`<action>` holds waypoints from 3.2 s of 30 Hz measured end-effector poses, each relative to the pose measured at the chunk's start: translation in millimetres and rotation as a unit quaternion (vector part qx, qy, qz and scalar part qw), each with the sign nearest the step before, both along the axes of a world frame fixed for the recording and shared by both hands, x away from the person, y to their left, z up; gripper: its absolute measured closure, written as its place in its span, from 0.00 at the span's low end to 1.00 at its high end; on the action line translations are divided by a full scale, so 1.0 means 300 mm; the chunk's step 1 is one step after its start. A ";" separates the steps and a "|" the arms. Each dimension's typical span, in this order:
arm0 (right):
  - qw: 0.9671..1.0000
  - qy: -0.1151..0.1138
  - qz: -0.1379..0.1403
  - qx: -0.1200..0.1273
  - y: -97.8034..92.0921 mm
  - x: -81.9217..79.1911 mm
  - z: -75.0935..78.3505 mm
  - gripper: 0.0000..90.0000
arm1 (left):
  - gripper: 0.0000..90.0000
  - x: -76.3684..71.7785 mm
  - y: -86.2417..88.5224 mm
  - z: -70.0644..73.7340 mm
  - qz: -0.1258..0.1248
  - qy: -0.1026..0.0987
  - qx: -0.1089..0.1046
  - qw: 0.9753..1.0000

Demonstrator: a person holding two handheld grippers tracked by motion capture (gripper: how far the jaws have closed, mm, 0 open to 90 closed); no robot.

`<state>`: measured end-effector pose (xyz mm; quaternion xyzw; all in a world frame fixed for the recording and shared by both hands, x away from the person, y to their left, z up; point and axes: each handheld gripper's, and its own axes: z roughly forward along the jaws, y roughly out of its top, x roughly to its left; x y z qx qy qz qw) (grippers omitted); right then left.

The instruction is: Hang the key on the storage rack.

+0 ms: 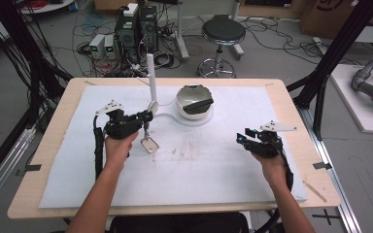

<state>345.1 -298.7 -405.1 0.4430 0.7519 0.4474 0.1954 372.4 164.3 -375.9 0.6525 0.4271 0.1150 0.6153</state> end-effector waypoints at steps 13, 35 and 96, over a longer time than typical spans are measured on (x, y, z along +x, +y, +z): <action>1.000 -0.007 -0.001 0.004 -0.004 -0.002 0.007 0.59 | 0.83 0.093 0.063 0.148 -0.020 -0.028 -0.053 0.998; 1.000 -0.004 0.003 0.006 0.000 0.000 0.004 0.59 | 0.83 0.258 0.093 0.134 -0.057 0.027 -0.126 0.990; 0.997 -0.044 -0.018 -0.060 -0.037 -0.004 0.004 0.26 | 0.22 -0.080 0.167 -0.061 0.063 -0.075 0.102 0.990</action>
